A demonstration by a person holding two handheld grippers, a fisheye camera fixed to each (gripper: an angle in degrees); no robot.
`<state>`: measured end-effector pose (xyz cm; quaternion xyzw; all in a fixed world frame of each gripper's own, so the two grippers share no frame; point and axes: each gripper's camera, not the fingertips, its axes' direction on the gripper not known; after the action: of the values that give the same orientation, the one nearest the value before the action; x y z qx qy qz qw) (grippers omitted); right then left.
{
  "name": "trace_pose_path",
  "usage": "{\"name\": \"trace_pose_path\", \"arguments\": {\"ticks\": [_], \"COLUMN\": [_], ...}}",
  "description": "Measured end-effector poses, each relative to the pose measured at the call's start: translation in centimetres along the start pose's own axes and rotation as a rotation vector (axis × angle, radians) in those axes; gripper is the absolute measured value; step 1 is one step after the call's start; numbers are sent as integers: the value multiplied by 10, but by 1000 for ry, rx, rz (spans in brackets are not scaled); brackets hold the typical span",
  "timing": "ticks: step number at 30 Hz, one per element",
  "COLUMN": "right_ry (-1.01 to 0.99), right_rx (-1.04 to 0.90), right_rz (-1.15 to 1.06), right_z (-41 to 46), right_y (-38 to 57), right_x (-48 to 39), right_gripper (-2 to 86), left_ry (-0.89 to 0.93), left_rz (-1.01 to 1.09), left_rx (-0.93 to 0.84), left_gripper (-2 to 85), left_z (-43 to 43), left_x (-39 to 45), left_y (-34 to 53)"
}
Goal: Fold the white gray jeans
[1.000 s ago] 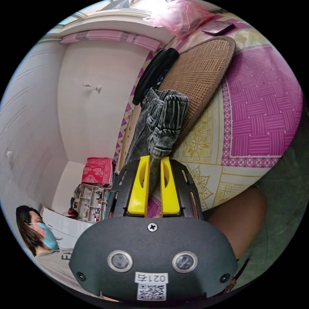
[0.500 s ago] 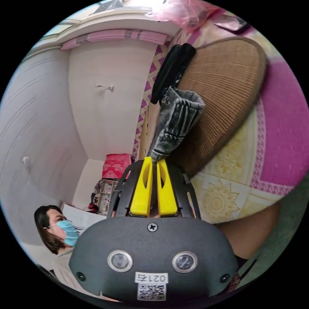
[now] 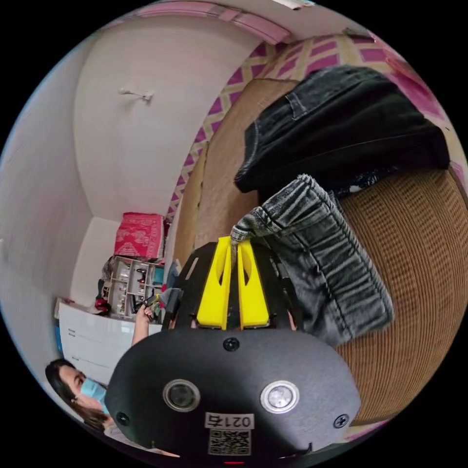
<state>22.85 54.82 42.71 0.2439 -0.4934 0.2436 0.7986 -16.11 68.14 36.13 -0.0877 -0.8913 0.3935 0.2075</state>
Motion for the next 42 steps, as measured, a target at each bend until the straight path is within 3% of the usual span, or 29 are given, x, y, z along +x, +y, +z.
{"name": "trace_pose_path", "arguments": {"ticks": [6, 9, 15, 22, 30, 35, 37, 42], "right_ry": [-101, -162, -253, -310, -401, -415, -429, -454], "right_rx": [-16, 4, 31, -52, -81, -55, -57, -55], "right_rz": [2, -61, -285, -373, -319, -302, -286, -272], "right_z": [67, 53, 22, 64, 94, 106, 113, 121], "right_y": [-24, -10, 35, 86, 110, 114, 114, 111], "right_x": [66, 73, 41, 12, 21, 26, 28, 19], "right_gripper": [48, 53, 50, 37, 19, 8, 6, 0], "left_ry": [33, 118, 83, 303, 474, 487, 426, 428], "left_rz": [-94, -69, 32, -258, -376, -415, -432, -372], "left_rx": [-9, 19, 127, 206, 227, 260, 278, 289], "left_gripper": [-7, -7, 29, 105, 136, 102, 49, -5], "left_z": [109, 107, 72, 129, 180, 209, 212, 191], "left_x": [-62, -100, -144, -217, -244, -241, -249, -261], "left_y": [-20, 5, 112, 244, 280, 275, 277, 294]}}
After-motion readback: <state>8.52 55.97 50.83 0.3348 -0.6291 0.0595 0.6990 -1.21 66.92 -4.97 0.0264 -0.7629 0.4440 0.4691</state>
